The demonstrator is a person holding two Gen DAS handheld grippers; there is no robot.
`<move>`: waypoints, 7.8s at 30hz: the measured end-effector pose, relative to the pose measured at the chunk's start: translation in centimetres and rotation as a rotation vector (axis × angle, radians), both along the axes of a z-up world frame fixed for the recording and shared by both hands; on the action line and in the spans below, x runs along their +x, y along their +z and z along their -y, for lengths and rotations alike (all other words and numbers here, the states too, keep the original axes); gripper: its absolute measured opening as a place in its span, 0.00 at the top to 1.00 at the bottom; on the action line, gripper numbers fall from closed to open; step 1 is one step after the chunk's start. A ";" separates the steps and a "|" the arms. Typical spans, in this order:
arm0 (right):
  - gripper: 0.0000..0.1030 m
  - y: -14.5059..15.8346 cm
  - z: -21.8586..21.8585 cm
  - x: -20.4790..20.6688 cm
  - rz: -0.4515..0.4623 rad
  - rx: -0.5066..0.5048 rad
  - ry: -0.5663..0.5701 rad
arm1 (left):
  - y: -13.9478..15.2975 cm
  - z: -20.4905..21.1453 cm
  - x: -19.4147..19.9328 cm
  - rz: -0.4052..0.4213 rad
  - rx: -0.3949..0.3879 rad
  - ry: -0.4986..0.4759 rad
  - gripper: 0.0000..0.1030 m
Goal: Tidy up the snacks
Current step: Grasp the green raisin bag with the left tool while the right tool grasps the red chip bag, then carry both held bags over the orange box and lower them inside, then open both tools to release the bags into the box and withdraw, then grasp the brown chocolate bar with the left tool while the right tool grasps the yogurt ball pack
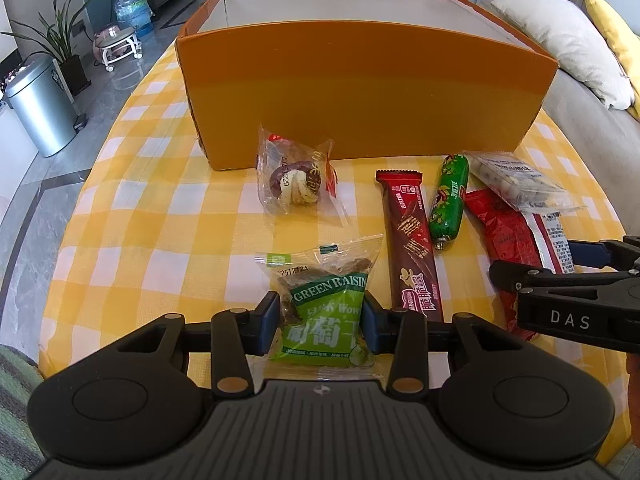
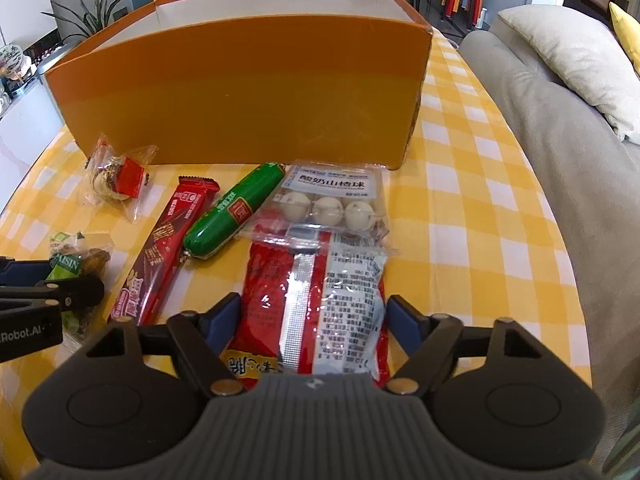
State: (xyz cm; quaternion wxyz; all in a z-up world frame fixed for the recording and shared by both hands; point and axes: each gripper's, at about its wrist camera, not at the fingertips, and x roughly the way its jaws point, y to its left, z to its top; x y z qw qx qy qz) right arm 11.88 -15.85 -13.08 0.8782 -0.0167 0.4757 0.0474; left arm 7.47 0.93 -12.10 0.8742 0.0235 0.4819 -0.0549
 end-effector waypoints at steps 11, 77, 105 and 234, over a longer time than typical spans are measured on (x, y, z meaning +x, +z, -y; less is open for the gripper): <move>0.34 1.0 -0.1 -0.7 -0.105 0.030 0.020 | 1.0 0.2 -0.8 0.001 -0.018 -0.024 0.58; 0.34 17.5 1.9 9.1 0.127 0.112 0.107 | 14.9 1.3 11.7 0.116 -0.186 -0.102 0.59; 0.34 6.9 -2.4 22.7 -0.145 -0.218 0.332 | 4.2 4.9 23.4 -0.175 0.086 -0.187 0.59; 0.31 3.2 1.3 -0.7 0.127 0.045 -0.065 | 1.4 1.7 0.7 0.086 -0.136 -0.085 0.39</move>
